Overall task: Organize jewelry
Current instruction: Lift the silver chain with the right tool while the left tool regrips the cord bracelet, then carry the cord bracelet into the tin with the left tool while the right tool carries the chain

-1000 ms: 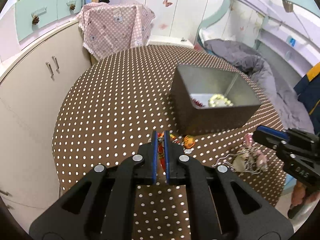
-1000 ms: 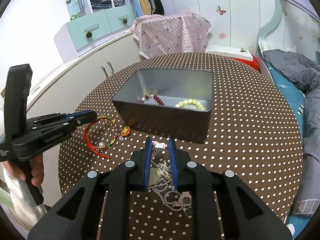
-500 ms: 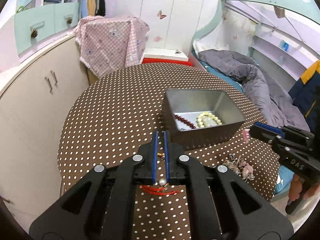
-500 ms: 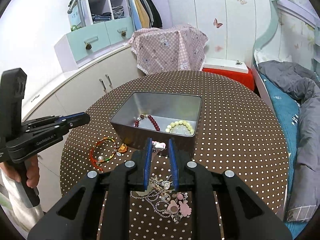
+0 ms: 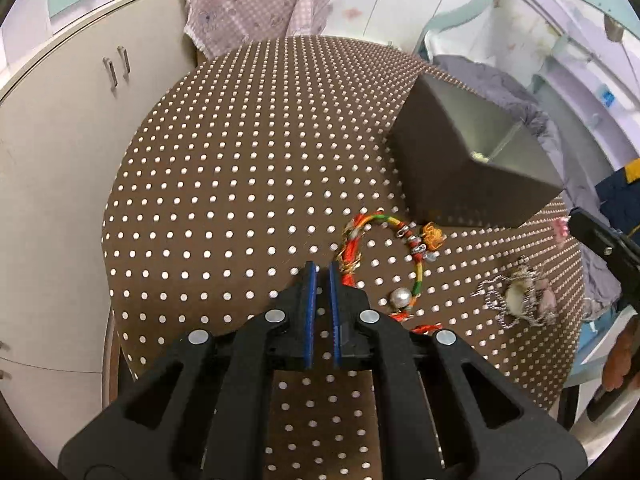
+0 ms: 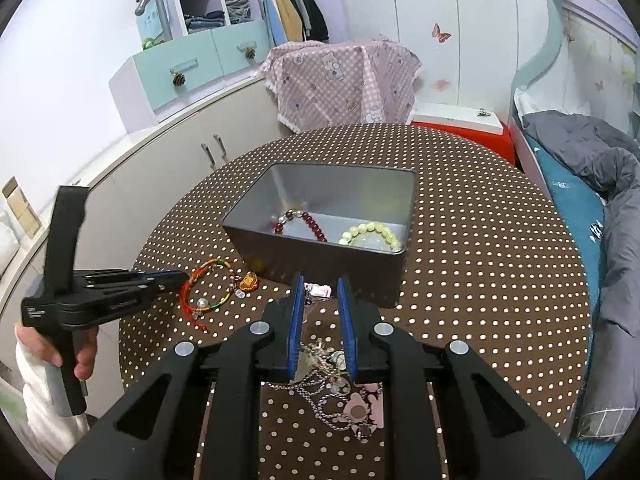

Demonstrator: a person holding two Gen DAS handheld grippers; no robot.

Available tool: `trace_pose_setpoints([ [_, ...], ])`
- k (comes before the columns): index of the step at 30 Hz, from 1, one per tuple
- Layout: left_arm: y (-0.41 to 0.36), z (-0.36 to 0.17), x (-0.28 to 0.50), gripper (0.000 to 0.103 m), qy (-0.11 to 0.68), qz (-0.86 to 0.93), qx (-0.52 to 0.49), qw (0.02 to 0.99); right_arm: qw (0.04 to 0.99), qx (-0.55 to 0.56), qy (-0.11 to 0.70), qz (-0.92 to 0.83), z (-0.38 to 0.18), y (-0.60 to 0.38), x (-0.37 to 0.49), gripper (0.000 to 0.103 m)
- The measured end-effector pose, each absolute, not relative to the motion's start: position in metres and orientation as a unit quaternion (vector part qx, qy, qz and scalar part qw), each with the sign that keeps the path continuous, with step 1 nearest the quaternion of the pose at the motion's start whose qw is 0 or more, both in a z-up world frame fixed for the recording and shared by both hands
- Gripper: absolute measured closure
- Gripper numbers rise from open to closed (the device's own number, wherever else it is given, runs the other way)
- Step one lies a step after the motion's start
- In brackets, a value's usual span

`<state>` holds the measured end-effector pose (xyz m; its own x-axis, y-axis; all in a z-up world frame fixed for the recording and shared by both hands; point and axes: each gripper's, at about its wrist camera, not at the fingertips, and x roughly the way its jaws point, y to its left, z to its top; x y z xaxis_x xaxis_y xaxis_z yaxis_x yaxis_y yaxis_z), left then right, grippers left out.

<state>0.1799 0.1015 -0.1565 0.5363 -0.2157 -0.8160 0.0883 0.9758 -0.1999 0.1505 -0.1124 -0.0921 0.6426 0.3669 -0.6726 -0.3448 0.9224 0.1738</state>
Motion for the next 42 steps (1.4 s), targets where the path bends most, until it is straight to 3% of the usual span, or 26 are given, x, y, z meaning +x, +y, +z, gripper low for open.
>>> trace_pose_setpoints([
  [1, 0.101, -0.155, 0.179, 0.091, 0.47, -0.089, -0.067, 0.876, 0.905, 0.014, 0.377, 0.198, -0.093, -0.111, 0.152, 0.088],
  [2, 0.101, -0.153, 0.178, 0.065, 0.467, -0.094, -0.07, 0.877, 0.904, 0.013, 0.379, 0.199, -0.094, -0.11, 0.153, 0.088],
  [3, 0.103, -0.149, 0.176, 0.022, 0.455, -0.096, -0.079, 0.882, 0.903, 0.012, 0.381, 0.199, -0.095, -0.109, 0.154, 0.088],
  [4, 0.106, -0.144, 0.173, 0.014, 0.437, -0.094, -0.088, 0.89, 0.902, 0.012, 0.383, 0.199, -0.095, -0.107, 0.155, 0.088],
  [6, 0.108, -0.133, 0.167, 0.014, 0.408, -0.095, -0.089, 0.904, 0.901, 0.01, 0.386, 0.2, -0.097, -0.106, 0.155, 0.088],
  [13, 0.093, -0.132, 0.175, 0.014, 0.423, -0.11, -0.052, 0.898, 0.898, 0.008, 0.392, 0.2, -0.1, -0.104, 0.156, 0.088],
  [16, 0.079, -0.137, 0.176, 0.015, 0.436, -0.13, -0.044, 0.889, 0.896, 0.007, 0.397, 0.198, -0.104, -0.105, 0.157, 0.088],
  [18, 0.071, -0.144, 0.177, 0.039, 0.449, -0.132, -0.025, 0.883, 0.895, 0.006, 0.401, 0.196, -0.106, -0.105, 0.158, 0.088],
  [20, 0.065, -0.151, 0.179, 0.054, 0.463, -0.13, -0.013, 0.876, 0.894, 0.006, 0.403, 0.195, -0.107, -0.106, 0.157, 0.088],
  [23, 0.051, -0.156, 0.178, 0.064, 0.456, -0.108, 0.039, 0.883, 0.893, 0.008, 0.405, 0.195, -0.108, -0.107, 0.156, 0.088],
  [26, 0.047, -0.155, 0.178, 0.095, 0.45, -0.112, 0.05, 0.885, 0.892, 0.007, 0.407, 0.195, -0.108, -0.106, 0.157, 0.088],
  [42, 0.062, -0.117, 0.18, 0.097, 0.409, -0.164, -0.023, 0.897, 0.901, 0.009, 0.391, 0.186, -0.099, -0.117, 0.149, 0.088],
])
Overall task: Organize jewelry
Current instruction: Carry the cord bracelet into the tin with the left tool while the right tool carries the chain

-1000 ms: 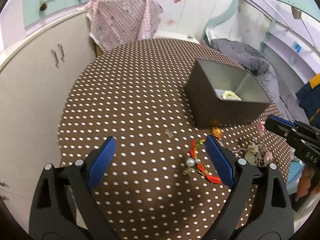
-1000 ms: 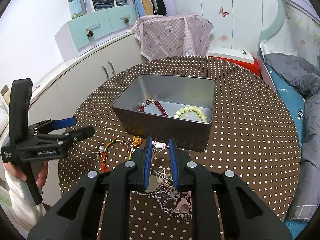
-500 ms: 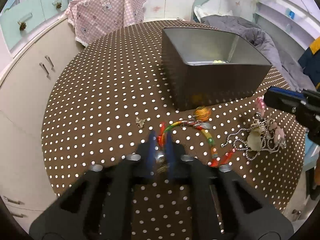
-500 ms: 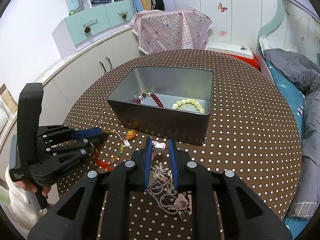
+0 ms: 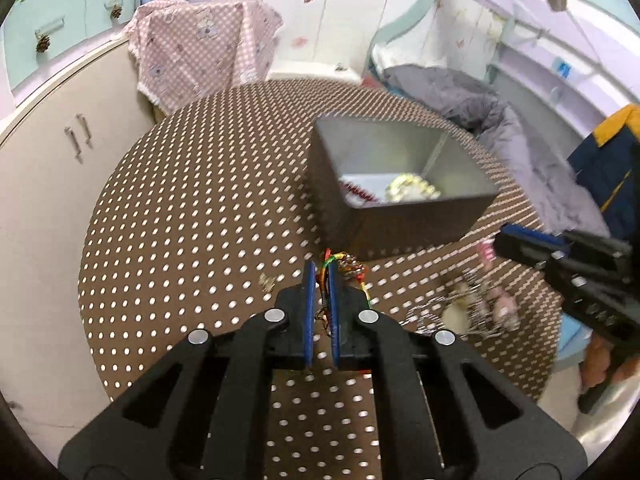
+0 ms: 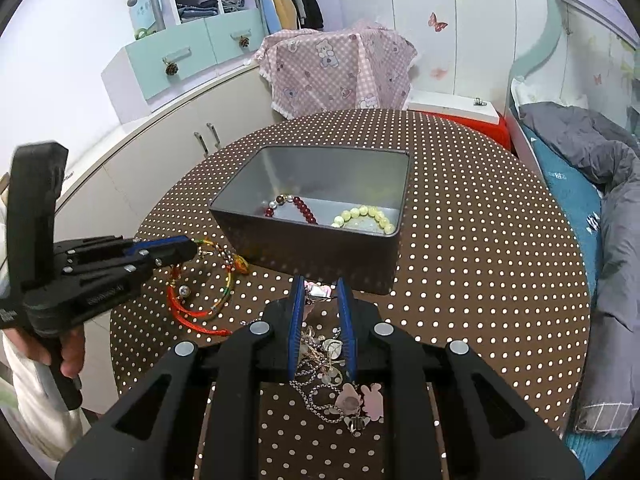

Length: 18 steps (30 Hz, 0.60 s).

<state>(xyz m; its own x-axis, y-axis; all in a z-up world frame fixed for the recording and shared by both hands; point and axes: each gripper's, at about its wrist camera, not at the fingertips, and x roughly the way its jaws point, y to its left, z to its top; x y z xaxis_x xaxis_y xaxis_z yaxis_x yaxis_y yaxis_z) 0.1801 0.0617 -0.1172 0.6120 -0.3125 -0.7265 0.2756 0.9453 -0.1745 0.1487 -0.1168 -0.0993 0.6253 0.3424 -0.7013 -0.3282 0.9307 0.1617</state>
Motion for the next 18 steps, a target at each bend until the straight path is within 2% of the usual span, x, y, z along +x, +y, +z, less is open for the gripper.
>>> trace_pose_setpoints([
  [18, 0.046, -0.065, 0.188, 0.097, 0.341, -0.192, -0.035, 0.919, 0.923, -0.002, 0.337, 0.185, -0.063, -0.122, 0.16, 0.088],
])
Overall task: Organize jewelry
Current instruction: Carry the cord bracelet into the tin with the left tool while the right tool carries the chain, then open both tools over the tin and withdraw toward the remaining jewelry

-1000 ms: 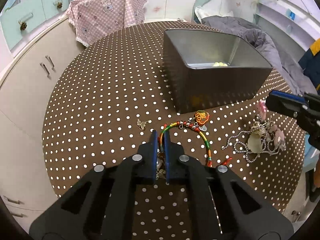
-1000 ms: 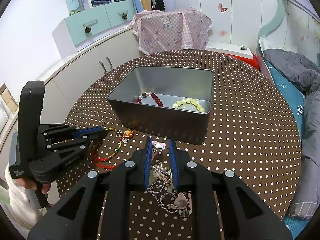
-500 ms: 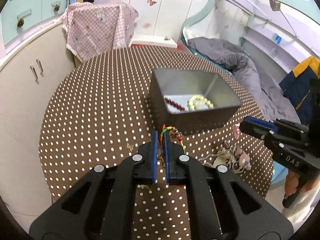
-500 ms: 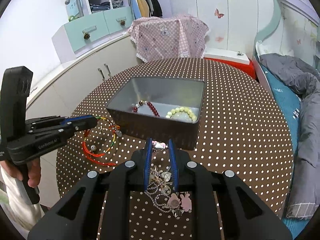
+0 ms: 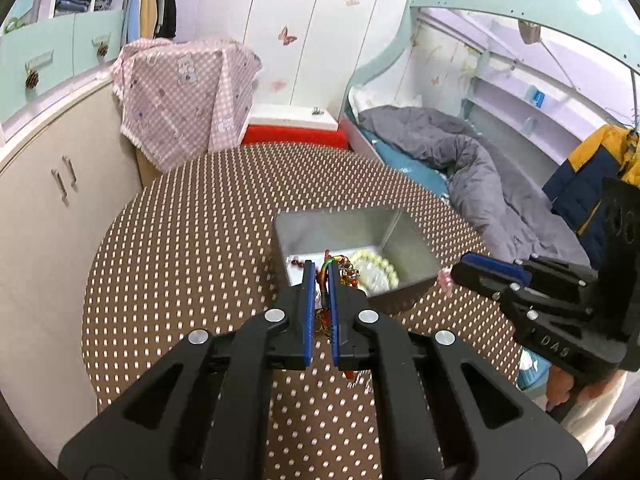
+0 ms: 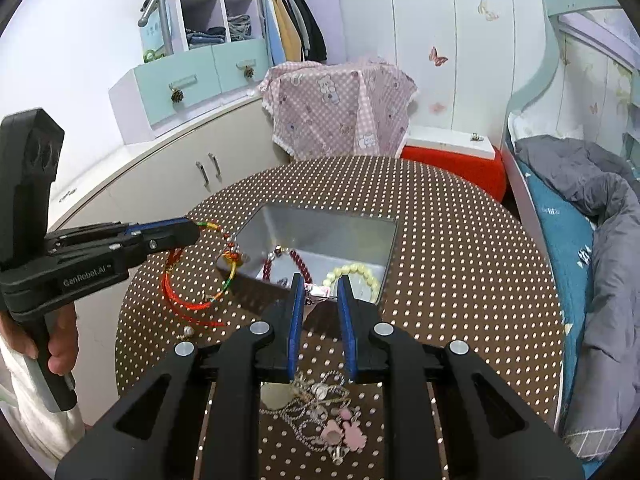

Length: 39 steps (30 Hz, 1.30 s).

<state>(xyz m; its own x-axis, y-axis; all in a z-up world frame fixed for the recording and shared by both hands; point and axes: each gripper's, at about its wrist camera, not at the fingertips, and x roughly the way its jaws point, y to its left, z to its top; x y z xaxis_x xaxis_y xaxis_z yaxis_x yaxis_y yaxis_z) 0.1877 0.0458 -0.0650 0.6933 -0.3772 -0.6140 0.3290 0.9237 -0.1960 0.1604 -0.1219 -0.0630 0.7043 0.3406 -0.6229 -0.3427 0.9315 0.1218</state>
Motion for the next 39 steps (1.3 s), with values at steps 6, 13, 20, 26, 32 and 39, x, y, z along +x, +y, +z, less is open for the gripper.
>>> trace_pose_setpoints([
  [6, 0.041, -0.043, 0.201, 0.097, 0.316, -0.192, -0.041, 0.928, 0.929, -0.004, 0.322, 0.181, -0.053, -0.126, 0.172, 0.088],
  [13, 0.031, -0.04, 0.22, 0.097, 0.312, -0.19, -0.048, 0.93, 0.929, -0.006, 0.319, 0.185, -0.052, -0.127, 0.192, 0.088],
  [20, 0.017, -0.07, 0.237, 0.096, 0.355, -0.183, -0.027, 0.917, 0.916, -0.008, 0.351, 0.195, -0.072, -0.122, 0.209, 0.087],
  [26, 0.014, -0.085, 0.236, 0.096, 0.381, -0.169, 0.006, 0.909, 0.919, -0.002, 0.351, 0.18, -0.073, -0.13, 0.213, 0.049],
  [32, 0.026, -0.08, 0.229, 0.016, 0.356, -0.157, -0.02, 0.921, 0.926, -0.003, 0.34, 0.165, -0.068, -0.138, 0.206, 0.041],
  [39, 0.027, -0.074, 0.218, 0.016, 0.347, -0.148, -0.003, 0.926, 0.928, 0.001, 0.338, 0.158, -0.067, -0.142, 0.201, 0.037],
])
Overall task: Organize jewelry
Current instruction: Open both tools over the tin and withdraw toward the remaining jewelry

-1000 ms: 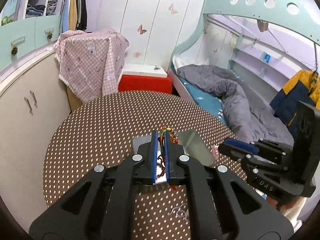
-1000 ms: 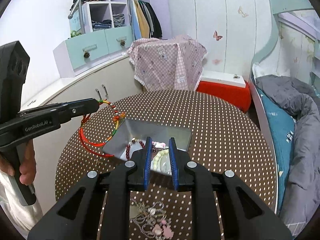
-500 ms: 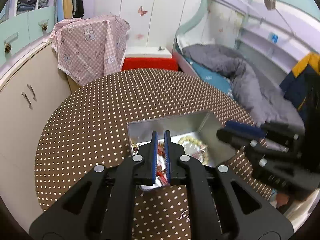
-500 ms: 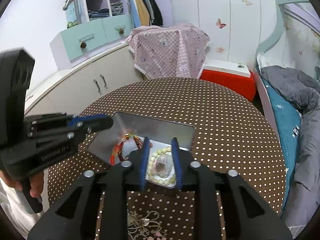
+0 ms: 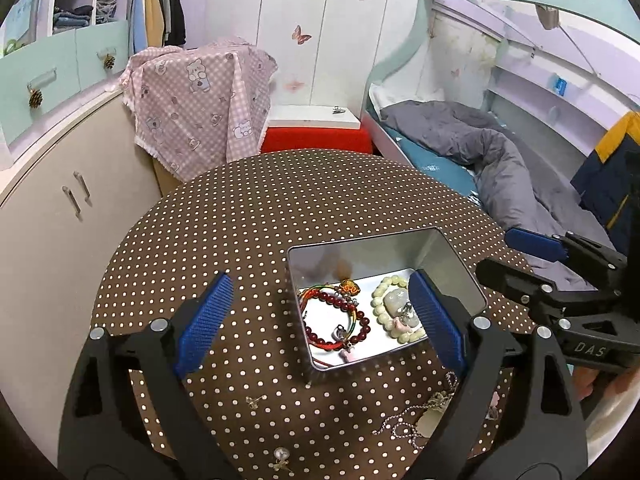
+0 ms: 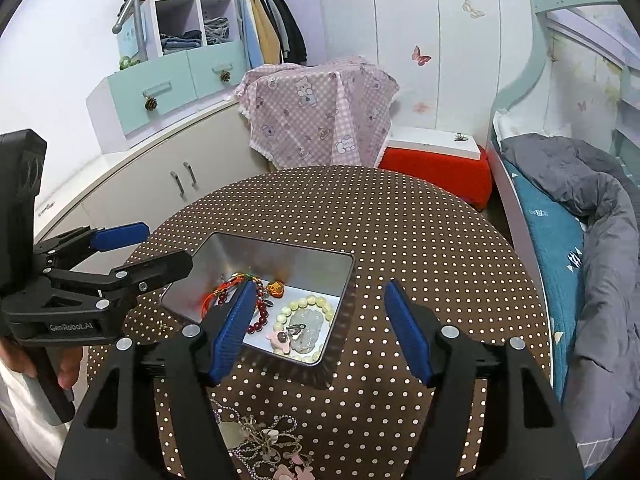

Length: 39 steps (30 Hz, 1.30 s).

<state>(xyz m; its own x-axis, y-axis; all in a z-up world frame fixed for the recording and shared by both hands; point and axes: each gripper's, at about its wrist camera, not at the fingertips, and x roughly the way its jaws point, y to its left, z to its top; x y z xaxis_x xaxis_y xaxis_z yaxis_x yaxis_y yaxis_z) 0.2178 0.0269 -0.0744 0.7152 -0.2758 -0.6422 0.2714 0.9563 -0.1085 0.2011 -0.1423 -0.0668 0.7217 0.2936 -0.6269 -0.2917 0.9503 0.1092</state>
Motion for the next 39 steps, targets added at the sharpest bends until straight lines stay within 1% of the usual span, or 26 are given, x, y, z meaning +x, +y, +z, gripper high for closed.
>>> trace_pose_setpoints([
  [8, 0.03, -0.076, 0.212, 0.016, 0.348, -0.141, -0.007, 0.927, 0.929, 0.0, 0.337, 0.151, -0.066, -0.143, 0.195, 0.034],
  [11, 0.03, -0.076, 0.209, 0.015, 0.349, -0.136, -0.006, 0.927, 0.93, 0.001, 0.336, 0.148, -0.066, -0.144, 0.193, 0.027],
  [13, 0.032, -0.077, 0.206, 0.015, 0.35, -0.132, -0.006, 0.928, 0.933, 0.0, 0.333, 0.139, -0.066, -0.145, 0.19, 0.018],
  [16, 0.034, -0.078, 0.201, 0.015, 0.351, -0.126, -0.006, 0.928, 0.936, -0.005, 0.33, 0.123, -0.067, -0.147, 0.185, 0.011],
  [21, 0.04, -0.082, 0.194, 0.015, 0.357, -0.113, -0.006, 0.927, 0.938, -0.021, 0.331, 0.1, -0.07, -0.147, 0.177, 0.008],
  [28, 0.048, -0.093, 0.176, 0.015, 0.371, -0.101, -0.002, 0.923, 0.939, -0.025, 0.331, 0.094, -0.077, -0.15, 0.16, 0.008],
  [33, 0.057, -0.107, 0.162, 0.015, 0.388, -0.099, -0.003, 0.916, 0.943, -0.017, 0.318, 0.097, -0.083, -0.152, 0.142, 0.008],
  [39, 0.061, -0.126, 0.144, 0.015, 0.393, -0.108, 0.003, 0.913, 0.937, 0.012, 0.333, 0.101, -0.095, -0.155, 0.132, 0.008],
])
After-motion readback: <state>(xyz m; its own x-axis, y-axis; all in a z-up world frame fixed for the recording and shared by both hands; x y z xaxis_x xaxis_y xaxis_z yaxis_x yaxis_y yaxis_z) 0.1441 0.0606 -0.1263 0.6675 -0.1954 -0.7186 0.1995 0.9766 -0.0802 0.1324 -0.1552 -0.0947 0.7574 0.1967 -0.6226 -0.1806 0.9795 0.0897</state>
